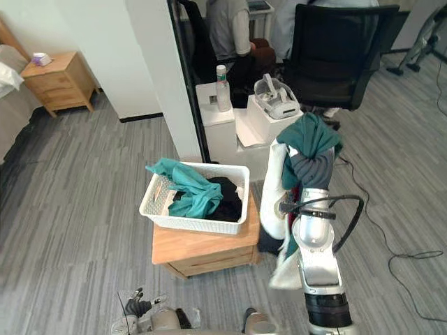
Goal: Tidy the bed and pick cloth on bed and put in laundry
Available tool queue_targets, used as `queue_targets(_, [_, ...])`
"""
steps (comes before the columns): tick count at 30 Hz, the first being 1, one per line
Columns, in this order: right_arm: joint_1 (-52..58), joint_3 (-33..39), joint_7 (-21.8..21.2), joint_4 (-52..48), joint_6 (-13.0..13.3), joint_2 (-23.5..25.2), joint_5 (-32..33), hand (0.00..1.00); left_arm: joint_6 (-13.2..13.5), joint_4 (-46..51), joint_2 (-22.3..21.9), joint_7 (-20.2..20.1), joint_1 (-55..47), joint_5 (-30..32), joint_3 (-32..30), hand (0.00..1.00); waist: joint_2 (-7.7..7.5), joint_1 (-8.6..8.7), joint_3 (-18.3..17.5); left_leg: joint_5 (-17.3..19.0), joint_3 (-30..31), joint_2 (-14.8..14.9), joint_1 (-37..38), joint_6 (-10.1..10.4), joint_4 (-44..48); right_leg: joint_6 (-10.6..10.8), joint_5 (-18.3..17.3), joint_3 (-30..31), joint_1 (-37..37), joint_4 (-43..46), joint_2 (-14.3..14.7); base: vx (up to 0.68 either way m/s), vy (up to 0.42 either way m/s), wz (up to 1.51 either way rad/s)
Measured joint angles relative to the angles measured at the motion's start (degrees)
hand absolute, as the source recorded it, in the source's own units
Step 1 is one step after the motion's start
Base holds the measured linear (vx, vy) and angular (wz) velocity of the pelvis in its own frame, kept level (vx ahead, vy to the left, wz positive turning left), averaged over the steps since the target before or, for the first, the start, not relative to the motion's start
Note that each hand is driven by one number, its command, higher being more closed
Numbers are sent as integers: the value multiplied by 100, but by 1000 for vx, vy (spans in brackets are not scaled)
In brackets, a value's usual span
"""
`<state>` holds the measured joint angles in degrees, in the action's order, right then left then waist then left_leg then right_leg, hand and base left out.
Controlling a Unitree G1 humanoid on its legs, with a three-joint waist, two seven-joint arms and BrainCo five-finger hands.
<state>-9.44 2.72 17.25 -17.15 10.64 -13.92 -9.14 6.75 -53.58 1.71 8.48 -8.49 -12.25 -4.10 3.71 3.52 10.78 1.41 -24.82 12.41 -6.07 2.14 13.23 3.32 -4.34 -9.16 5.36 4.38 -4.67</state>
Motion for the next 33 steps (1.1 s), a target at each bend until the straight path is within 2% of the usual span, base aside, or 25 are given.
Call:
queue_targets(1, [0, 9, -1, 3, -40, 31, 0, 100, 6, 12, 49, -14, -8, 5, 23, 0, -103, 40, 22, -54, -22, -124, 90, 26, -161, 72, 55, -11, 22, -4, -120, 235, 214, 6])
queue_targets(3, [-61, 71, -24, -24, -49, 38, -53, 100, -4, 65, 240, -112, -39, 45, 147, 0, -449, 16, -68, -309, -196, -692, 574, -150, -1137, 224, -7, -8, 53, -52, -456, 155, 175, 1])
queue_targets(6, [-466, 260, -19, -38, -50, -23, -58, 100, -67, 67, 315, -205, -72, 127, 246, 0, -498, 66, -93, -469, -204, -1028, 914, -251, -1748, 310, 44, -19, 75, 70, -653, 132, 154, 4])
queue_targets(8, [-727, 387, -18, -38, -50, -177, -55, 100, -88, 83, 327, -226, -66, 178, 411, 0, -523, 68, -103, -464, -182, -1109, 998, -260, -1850, 319, 53, -41, 59, 218, -717, 101, 89, 8])
queue_targets(12, [-1413, 419, 19, -5, -52, -700, -52, 100, -121, 121, 391, -193, -76, 240, 476, 0, -624, 47, -163, -435, -102, -1144, 979, -304, -1853, 322, 134, -105, 53, 251, -740, 72, -1, 13])
queue_targets(15, [-2361, 380, 168, 299, -50, -1214, -57, 100, -116, 124, 428, -180, -85, 333, 575, 0, -665, 25, -189, -449, -32, -1138, 977, -323, -1866, 294, 159, -169, 91, 232, -725, -7, -59, 8])
queue_targets(20, [-3836, -230, 299, 1164, -42, -2293, -35, 100, -108, 124, 431, -150, -83, 400, 576, 0, -681, 8, -215, -540, 97, -1129, 927, -340, -1914, 311, 199, -191, 142, 111, -690, -45, -50, 7])
queue_targets(22, [-4197, -473, 300, 1426, -9, -2510, 19, 100, -108, 122, 433, -82, -84, 397, 577, 0, -693, -12, -250, -610, 144, -1103, 861, -350, -1915, 281, 221, -214, 144, 39, -649, -71, -62, 15])
queue_targets(24, [-4494, -640, 281, 1785, 15, -2553, 125, 100, -66, 125, 439, -79, -66, 400, 588, 0, -709, -98, -274, -702, 225, -1050, 805, -334, -1917, 283, 228, -311, 142, 5, -592, -99, -63, 15])
queue_targets(28, [-4681, -891, 257, 2143, 10, -2620, 323, 100, 15, 125, 436, -78, -50, 399, 622, 0, -691, -141, -318, -866, 458, -969, 591, -289, -1919, 279, 224, -491, 125, -86, -480, -123, -21, 33])
queue_targets(30, [-4768, -1081, 235, 2273, 10, -2619, 454, 100, 59, 125, 432, -83, -22, 400, 622, 0, -688, -242, -317, -964, 498, -921, 485, -236, -1921, 267, 186, -504, 120, -221, -410, -151, 12, 8])
queue_targets(33, [-4879, -1271, 201, 2503, 6, -2619, 465, 100, 64, 118, 403, -83, -24, 401, 632, 0, -614, -279, -342, -991, 590, -814, 371, -184, -1921, 230, 165, -579, 22, -235, -330, -176, 39, 11])
